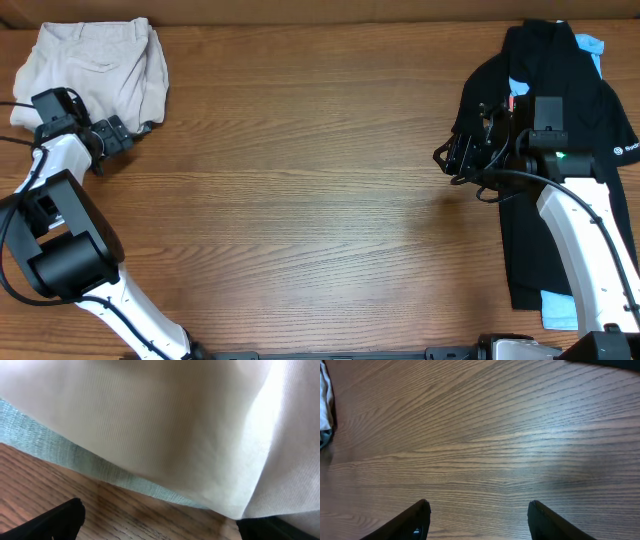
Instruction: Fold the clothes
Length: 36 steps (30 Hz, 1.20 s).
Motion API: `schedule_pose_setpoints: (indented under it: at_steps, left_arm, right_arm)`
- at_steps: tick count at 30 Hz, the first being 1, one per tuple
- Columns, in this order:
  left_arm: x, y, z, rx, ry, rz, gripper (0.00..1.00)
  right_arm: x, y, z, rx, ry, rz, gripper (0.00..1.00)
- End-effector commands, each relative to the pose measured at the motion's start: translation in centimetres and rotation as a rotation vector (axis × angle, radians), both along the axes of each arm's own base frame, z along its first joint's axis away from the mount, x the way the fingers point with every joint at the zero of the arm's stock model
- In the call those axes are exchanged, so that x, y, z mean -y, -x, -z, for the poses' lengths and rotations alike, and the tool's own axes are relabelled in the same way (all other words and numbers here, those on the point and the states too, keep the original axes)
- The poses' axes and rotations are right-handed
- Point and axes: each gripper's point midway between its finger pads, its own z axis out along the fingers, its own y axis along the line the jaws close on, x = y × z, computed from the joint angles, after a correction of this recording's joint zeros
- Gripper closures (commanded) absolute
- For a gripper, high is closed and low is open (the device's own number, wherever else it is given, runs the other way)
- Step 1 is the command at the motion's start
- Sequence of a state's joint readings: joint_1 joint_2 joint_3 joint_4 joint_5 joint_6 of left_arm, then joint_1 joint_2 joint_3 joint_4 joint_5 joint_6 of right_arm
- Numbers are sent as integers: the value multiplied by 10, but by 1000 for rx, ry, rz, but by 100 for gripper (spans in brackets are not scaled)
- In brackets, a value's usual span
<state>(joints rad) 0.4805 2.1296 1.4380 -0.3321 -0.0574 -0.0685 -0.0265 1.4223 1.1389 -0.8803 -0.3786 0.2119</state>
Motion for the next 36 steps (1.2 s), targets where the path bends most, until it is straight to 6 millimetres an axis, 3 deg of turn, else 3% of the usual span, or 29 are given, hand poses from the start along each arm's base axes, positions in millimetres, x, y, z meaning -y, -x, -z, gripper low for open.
schedule_pose_setpoints:
  at_steps: [1,13,18,21,24,27,28,30,33,36]
  left_arm:
    - [-15,8,11,-57,-67,-32,0]
    - [-56,14,0,4,-115,-110,0]
    - [-55,10,-5,6,-126,-91,0]
    - [-46,3,-24,1,-123,-69,0]
    - [-33,-2,-58,6,-118,-52,0]
    - [-8,-11,-115,70,-100,-28,0]
    - [2,-14,-135,97,-97,-4,0]
    - [27,-17,-180,159,-83,52,0]
    - [90,-11,-256,297,22,136,0]
    - [137,-3,-302,411,88,211,0]
  right_arm:
    - [-1,-6,-12,36,-3,-9,34]
    - [-1,-3,-10,25,-4,-9,34]
    - [-1,-5,-11,32,-2,-10,34]
    - [0,-9,-23,76,14,-32,26]
    - [4,-15,-51,150,47,-26,16]
    - [12,-16,-91,235,105,-20,0]
    - [14,-15,-105,265,126,-30,0]
    - [20,-10,-134,317,179,-33,0]
    - [35,9,-187,383,261,26,0]
    - [36,32,-230,462,267,40,0]
